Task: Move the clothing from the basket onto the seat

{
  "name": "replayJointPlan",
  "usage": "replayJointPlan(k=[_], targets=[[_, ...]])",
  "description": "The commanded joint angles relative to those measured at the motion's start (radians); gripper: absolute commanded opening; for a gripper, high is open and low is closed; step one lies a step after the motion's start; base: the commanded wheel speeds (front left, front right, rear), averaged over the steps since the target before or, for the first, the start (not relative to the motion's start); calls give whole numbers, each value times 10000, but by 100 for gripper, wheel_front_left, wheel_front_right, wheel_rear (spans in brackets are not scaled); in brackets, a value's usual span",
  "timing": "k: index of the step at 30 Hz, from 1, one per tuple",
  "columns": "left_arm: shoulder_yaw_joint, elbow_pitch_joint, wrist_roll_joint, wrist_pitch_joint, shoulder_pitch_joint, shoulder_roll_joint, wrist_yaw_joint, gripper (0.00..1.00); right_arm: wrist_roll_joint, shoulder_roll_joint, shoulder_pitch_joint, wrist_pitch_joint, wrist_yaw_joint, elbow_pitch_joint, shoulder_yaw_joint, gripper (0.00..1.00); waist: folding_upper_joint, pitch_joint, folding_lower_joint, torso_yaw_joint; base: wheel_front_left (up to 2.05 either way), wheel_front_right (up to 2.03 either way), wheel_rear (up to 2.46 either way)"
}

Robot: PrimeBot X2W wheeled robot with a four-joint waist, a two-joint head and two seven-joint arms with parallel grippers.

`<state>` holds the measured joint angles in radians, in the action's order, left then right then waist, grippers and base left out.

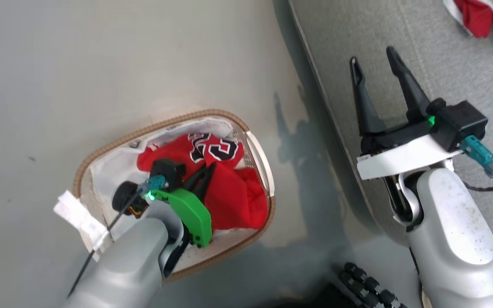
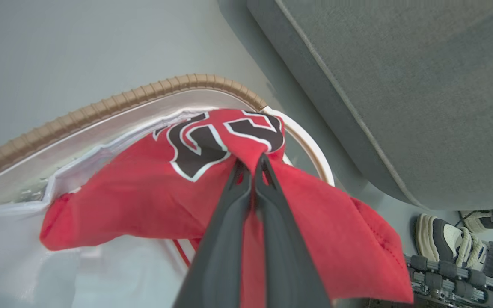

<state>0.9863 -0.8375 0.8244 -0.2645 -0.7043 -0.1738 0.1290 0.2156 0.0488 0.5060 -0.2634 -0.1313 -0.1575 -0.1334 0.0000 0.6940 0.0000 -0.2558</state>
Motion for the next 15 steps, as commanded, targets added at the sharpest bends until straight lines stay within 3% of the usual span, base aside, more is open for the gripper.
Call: replayJointPlan(k=[1,15], targets=[[-176,128,-183,4,353,28,29,0,-62,38,-266,-19,10,-122,47,100,0,-1198,0,491,0,0,0],[-2461,2080,-1970,-2,2500,271,30,0,-413,43,-1656,-19,10,-965,241,100,0,-3733,0,1636,0,0,0]])
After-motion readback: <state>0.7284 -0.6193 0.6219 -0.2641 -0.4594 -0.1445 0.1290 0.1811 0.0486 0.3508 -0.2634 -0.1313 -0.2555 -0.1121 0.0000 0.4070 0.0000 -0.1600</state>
